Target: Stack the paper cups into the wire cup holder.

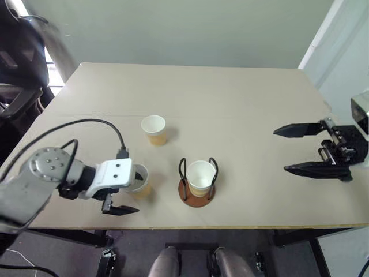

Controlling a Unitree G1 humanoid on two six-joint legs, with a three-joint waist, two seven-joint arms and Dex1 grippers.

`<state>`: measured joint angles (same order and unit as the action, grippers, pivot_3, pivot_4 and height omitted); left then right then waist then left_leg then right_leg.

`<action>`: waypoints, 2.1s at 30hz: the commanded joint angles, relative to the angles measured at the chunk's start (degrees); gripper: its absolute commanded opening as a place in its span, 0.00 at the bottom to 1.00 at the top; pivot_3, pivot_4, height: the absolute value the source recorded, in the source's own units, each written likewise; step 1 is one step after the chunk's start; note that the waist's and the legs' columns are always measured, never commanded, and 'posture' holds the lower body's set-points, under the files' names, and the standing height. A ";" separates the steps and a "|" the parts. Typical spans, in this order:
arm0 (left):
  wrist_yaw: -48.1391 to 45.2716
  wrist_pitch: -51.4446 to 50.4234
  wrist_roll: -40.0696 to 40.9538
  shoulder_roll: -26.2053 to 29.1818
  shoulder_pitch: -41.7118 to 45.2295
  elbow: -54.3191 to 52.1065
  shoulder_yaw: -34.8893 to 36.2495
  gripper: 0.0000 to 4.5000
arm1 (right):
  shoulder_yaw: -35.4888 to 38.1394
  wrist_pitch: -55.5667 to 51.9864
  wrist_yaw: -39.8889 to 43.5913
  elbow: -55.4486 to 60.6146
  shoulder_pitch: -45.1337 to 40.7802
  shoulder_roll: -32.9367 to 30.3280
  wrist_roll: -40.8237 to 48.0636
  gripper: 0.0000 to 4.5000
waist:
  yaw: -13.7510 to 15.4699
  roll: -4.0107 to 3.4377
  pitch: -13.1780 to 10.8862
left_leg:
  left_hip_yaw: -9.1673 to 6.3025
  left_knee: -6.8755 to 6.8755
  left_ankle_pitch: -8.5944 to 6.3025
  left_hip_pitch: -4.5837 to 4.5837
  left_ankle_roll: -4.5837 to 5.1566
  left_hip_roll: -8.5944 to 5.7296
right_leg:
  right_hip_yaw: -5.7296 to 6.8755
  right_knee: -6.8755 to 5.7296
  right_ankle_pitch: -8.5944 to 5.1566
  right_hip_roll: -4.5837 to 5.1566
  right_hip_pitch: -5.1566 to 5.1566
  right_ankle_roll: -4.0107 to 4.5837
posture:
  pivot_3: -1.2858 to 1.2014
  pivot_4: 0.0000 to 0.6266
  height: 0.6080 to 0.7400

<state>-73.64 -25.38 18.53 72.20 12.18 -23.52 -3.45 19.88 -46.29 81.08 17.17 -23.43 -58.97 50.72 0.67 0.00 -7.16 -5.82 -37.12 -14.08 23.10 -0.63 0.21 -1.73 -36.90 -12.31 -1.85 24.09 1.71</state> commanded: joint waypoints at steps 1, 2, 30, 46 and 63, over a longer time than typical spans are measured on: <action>-0.79 0.72 -1.45 -0.84 2.38 -0.06 -1.24 1.00 | 3.20 1.21 -0.95 2.42 1.03 -1.58 1.19 1.00 | -0.01 0.00 0.00 | 0.00 0.01 0.00 0.00 0.00 0.00 | 0.00 0.00 0.09 0.00 0.01 -0.15 | 0.52 0.24 1.00; -1.07 0.92 -1.62 -1.02 2.69 0.13 -1.58 0.96 | 3.22 1.41 -1.13 2.65 1.40 -1.73 1.06 1.00 | -0.01 0.00 0.00 | 0.00 0.01 0.00 -0.01 0.00 0.00 | 0.01 0.00 0.09 0.00 0.01 -0.16 | 0.52 0.24 1.00; -15.48 -3.90 5.51 -6.31 31.75 10.24 -3.12 0.01 | 5.99 3.73 -2.08 5.72 6.17 -4.99 1.74 1.00 | 0.86 0.00 0.00 | -0.10 -0.11 0.21 0.11 0.18 -0.05 | 0.00 0.00 0.18 0.00 -0.02 -0.34 | 0.52 0.24 1.00; -18.86 14.42 18.77 -19.07 66.08 27.30 -37.51 0.01 | 18.05 0.60 -9.48 15.07 16.31 -5.50 5.76 1.00 | 0.78 -0.13 -0.03 | 0.04 -1.06 -0.28 0.63 0.82 -0.20 | -0.08 0.26 0.35 0.13 -0.11 -1.35 | 0.52 0.24 1.00; -18.86 24.55 23.64 -22.34 70.78 30.96 -49.86 0.01 | 24.05 -0.64 -15.95 21.01 22.94 -4.91 8.47 1.00 | 1.14 -0.18 -0.06 | 0.09 -1.30 -0.42 0.97 1.29 -0.35 | -0.20 0.98 0.64 0.22 -0.21 -1.96 | 0.52 0.24 1.00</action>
<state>-90.25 -1.92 41.35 50.14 81.25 7.79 -53.34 41.68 -47.12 65.80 36.89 -0.52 -63.89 58.21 1.82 -0.18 -7.22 -5.70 -38.43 -14.52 24.07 0.68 -0.13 -1.94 -35.93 -11.65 -1.63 23.88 -0.27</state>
